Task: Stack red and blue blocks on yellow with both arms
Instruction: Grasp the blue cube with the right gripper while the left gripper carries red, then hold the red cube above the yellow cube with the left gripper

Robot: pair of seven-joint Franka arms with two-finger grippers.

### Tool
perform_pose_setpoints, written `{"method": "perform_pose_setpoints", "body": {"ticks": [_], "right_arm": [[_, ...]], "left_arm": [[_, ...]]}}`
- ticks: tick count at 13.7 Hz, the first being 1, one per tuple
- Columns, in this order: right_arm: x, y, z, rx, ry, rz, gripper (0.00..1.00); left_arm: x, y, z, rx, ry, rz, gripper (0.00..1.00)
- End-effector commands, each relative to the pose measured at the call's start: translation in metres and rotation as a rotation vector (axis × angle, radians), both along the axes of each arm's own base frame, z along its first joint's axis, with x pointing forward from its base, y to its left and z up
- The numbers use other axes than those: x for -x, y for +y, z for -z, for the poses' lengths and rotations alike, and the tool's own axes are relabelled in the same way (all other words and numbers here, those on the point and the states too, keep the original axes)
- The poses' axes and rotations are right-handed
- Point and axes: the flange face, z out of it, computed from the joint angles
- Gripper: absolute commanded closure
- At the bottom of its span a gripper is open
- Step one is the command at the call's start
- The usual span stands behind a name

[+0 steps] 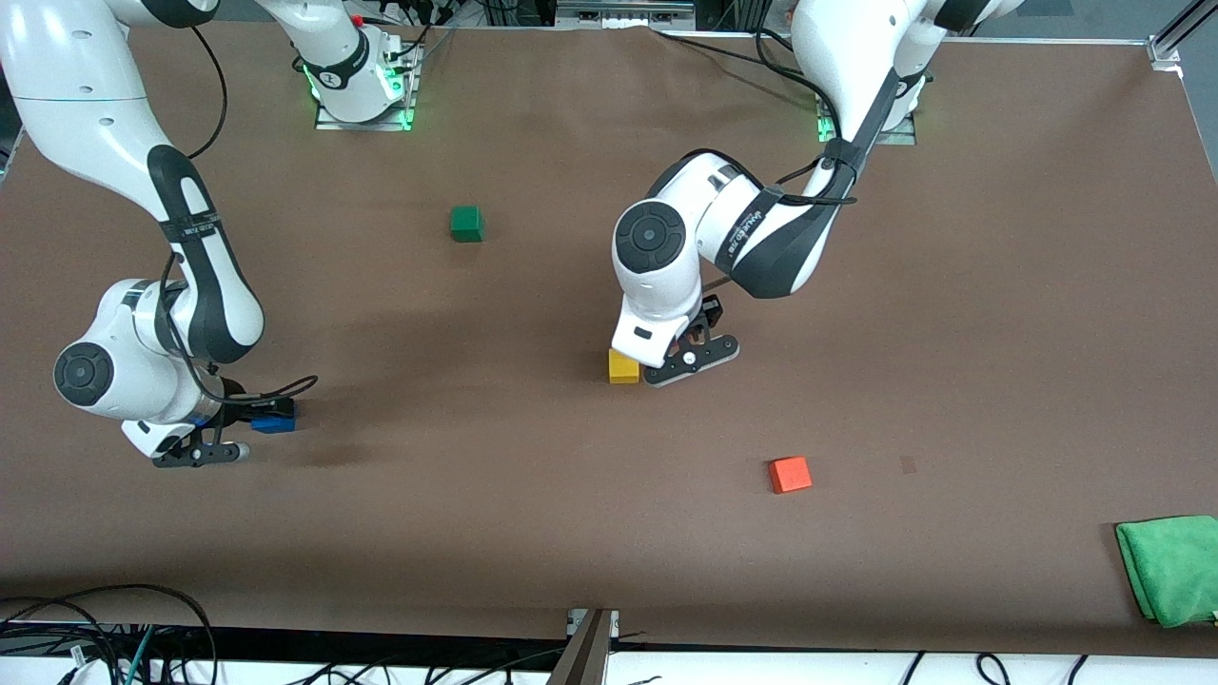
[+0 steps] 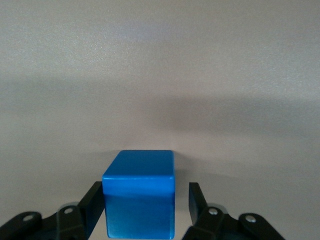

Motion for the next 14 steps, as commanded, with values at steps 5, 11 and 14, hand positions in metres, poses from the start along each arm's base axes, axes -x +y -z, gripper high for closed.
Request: {"method": "perform_pose_setpoints", "body": {"ticks": [5, 11, 14], "right_arm": [[0.000, 0.001, -0.006, 0.001, -0.015, -0.013, 0.53], [-0.006, 0.004, -0.023, -0.001, -0.037, -0.023, 0.58], [-0.010, 0.003, -0.031, -0.002, -0.054, -0.021, 0.58]], "left_arm": [[-0.005, -0.021, -0.001, 0.160, 0.015, 0.041, 1.00], [-0.023, 0.016, 0.021, 0.210, 0.088, 0.158, 1.00], [-0.028, 0.018, 0.016, 0.204, 0.047, 0.165, 1.00]]}}
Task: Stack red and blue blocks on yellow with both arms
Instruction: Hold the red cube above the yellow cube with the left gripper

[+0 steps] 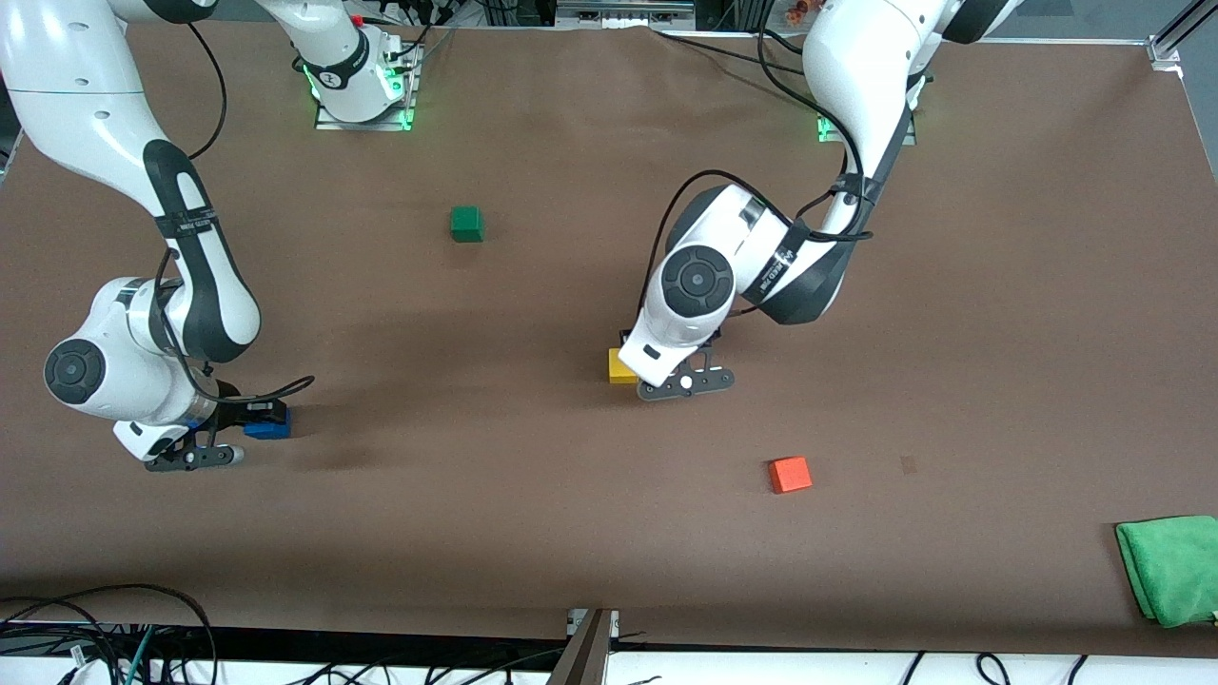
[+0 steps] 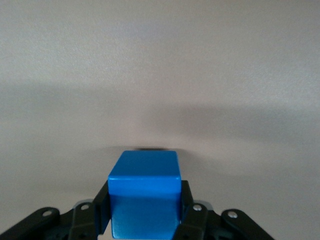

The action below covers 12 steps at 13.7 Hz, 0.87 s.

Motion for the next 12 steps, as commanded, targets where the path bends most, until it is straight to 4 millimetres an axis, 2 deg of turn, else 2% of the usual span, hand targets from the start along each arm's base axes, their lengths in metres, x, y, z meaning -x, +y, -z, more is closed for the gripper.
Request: {"method": "perform_pose_setpoints", "body": {"ticks": [1, 3, 7, 12], "right_arm": [[-0.003, -0.001, -0.015, 0.000, -0.020, -0.012, 0.58], [-0.004, -0.002, -0.016, 0.000, -0.023, -0.011, 0.58], [-0.005, -0.001, -0.019, -0.002, -0.029, -0.010, 0.58], [-0.006, -0.001, -0.024, -0.001, -0.035, -0.010, 0.58]], "left_arm": [[-0.002, 0.002, -0.013, -0.013, -0.035, 0.037, 1.00], [-0.003, 0.010, -0.012, -0.077, -0.045, 0.066, 1.00], [-0.008, 0.018, -0.014, -0.081, -0.051, 0.059, 1.00], [-0.009, 0.020, -0.011, -0.112, -0.070, 0.120, 1.00]]}}
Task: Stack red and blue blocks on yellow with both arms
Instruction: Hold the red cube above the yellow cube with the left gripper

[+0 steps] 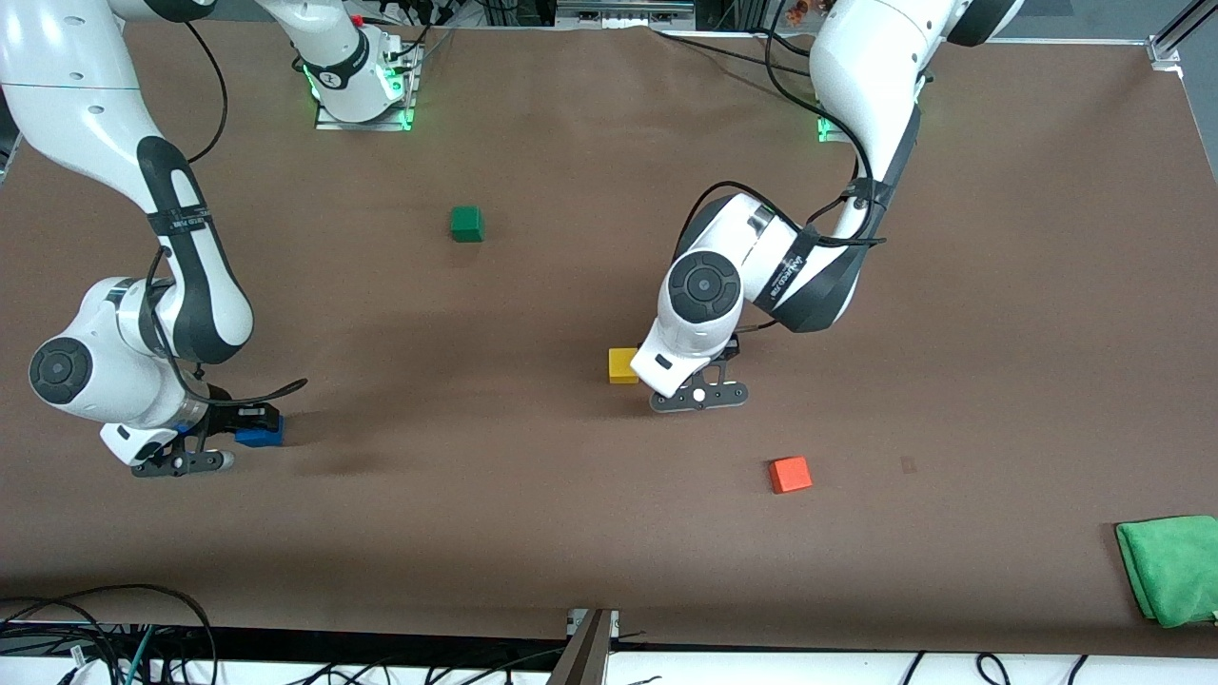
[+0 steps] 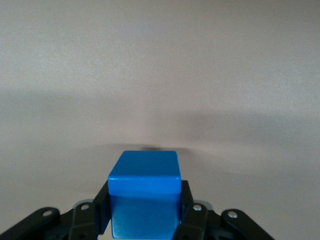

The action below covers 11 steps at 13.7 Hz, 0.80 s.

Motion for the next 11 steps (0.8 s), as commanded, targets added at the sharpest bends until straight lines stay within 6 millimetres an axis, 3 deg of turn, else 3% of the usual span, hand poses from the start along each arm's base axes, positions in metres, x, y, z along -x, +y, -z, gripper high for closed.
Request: {"method": "perform_pose_setpoints", "body": {"ticks": [1, 6, 10, 11], "right_arm": [[0.001, 0.000, -0.011, -0.003, -0.008, -0.011, 0.58], [0.001, -0.001, -0.012, -0.002, -0.009, -0.011, 0.58], [0.001, 0.000, -0.011, -0.002, -0.008, -0.013, 0.58], [0.001, 0.001, -0.012, -0.003, -0.009, -0.014, 0.58]], "left_arm": [[0.003, 0.001, -0.007, -0.032, -0.010, 0.057, 1.00], [0.008, 0.003, 0.001, -0.026, -0.004, 0.113, 1.00], [0.017, 0.021, 0.033, -0.016, -0.012, 0.185, 1.00], [0.018, 0.022, 0.031, 0.002, -0.041, 0.183, 1.00]]}}
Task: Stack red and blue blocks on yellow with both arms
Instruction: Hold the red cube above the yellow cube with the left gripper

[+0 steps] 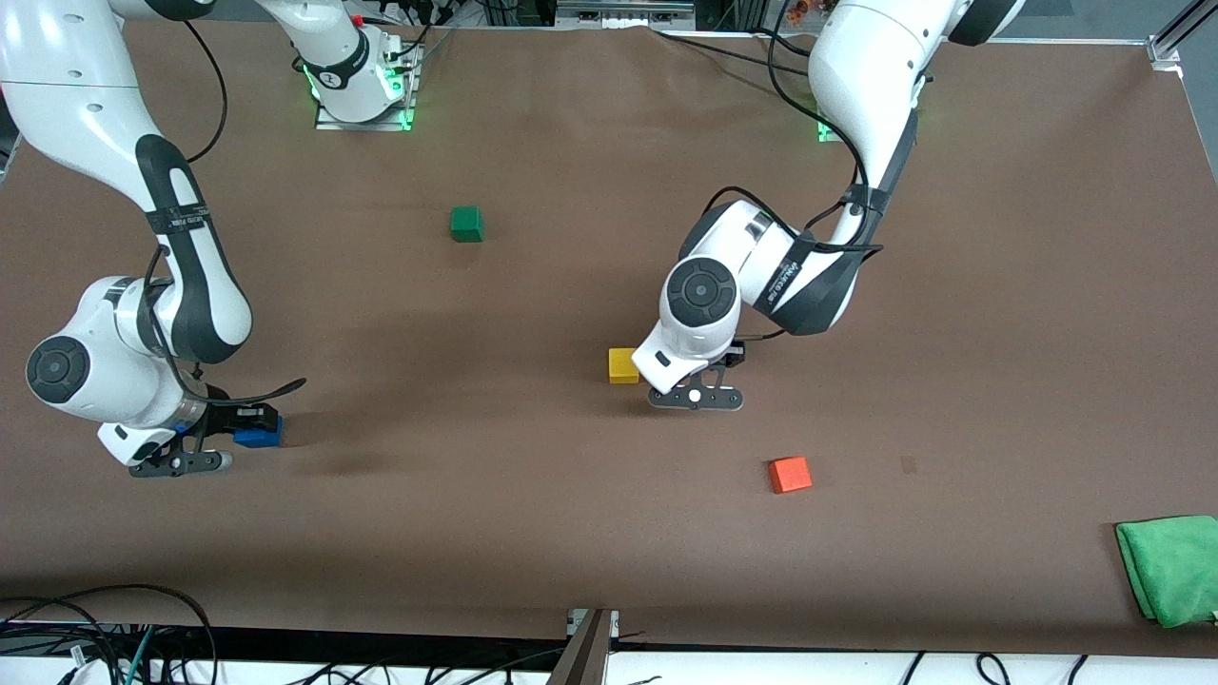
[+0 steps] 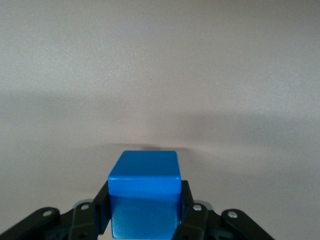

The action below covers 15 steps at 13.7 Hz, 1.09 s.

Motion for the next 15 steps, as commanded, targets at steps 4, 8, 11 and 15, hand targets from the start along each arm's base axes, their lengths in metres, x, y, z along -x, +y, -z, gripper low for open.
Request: {"method": "perform_pose_setpoints", "body": {"ticks": [4, 8, 11, 15], "right_arm": [[0.002, 0.001, -0.008, -0.003, -0.005, -0.014, 0.58], [0.001, 0.001, -0.009, -0.002, -0.006, -0.015, 0.58], [0.001, 0.000, -0.009, -0.002, -0.008, -0.013, 0.58], [0.001, 0.000, -0.009, -0.002, -0.008, -0.015, 0.58]], "left_arm": [[0.012, -0.009, -0.040, 0.085, -0.065, -0.029, 1.00], [0.010, -0.023, -0.076, 0.120, -0.051, -0.097, 1.00], [0.002, -0.030, -0.077, 0.184, -0.108, -0.161, 1.00], [0.008, -0.039, -0.051, 0.183, -0.087, -0.164, 1.00]]}}
